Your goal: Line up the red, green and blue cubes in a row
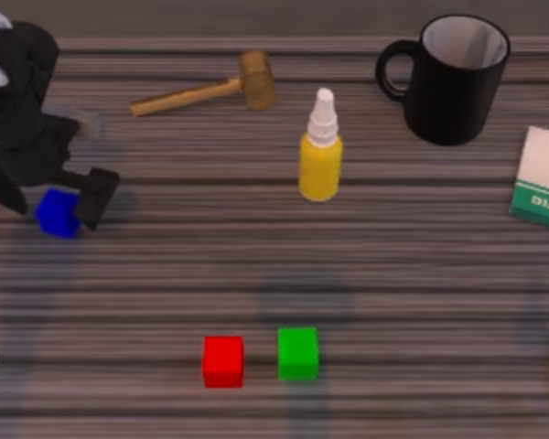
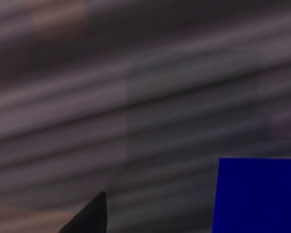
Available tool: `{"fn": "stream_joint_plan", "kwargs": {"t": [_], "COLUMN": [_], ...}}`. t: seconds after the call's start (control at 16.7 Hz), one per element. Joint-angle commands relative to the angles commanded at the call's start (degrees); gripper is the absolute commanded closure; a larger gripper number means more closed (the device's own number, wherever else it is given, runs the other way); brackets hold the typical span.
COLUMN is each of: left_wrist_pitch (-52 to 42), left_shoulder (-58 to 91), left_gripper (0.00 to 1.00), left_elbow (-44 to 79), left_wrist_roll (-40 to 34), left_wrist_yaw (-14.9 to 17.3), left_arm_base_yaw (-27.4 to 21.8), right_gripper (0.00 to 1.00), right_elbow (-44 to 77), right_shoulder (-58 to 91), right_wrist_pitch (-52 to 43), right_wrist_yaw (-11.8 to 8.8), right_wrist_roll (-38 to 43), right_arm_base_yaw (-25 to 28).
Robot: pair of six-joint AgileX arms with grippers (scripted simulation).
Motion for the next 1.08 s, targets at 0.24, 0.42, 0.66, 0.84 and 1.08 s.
{"fn": "stream_joint_plan", "kwargs": {"t": [0.24, 0.42, 0.66, 0.84, 1.08], "left_wrist_pitch": [0.00, 0.00, 0.00, 0.00, -0.93], "left_shoulder": [0.00, 0.00, 0.00, 0.00, -2.09], "left_gripper": [0.68, 0.90, 1.00, 1.00, 1.00], "left_elbow": [0.00, 0.00, 0.00, 0.00, 0.86], "left_wrist_roll": [0.00, 0.00, 0.00, 0.00, -0.22], "left_wrist_yaw": [0.00, 0.00, 0.00, 0.00, 0.48], "left_arm_base_yaw": [0.00, 0.00, 0.00, 0.00, -0.10], "right_gripper": [0.00, 0.00, 0.00, 0.00, 0.00], "right_elbow": [0.00, 0.00, 0.00, 0.00, 0.00], "right_shoulder": [0.00, 0.00, 0.00, 0.00, 0.00], "right_wrist_pitch": [0.00, 0.00, 0.00, 0.00, 0.00], "right_wrist_yaw": [0.00, 0.00, 0.00, 0.00, 0.00], "right_wrist_roll": [0.00, 0.00, 0.00, 0.00, 0.00], "right_arm_base_yaw": [0.00, 0.00, 0.00, 0.00, 0.00]}}
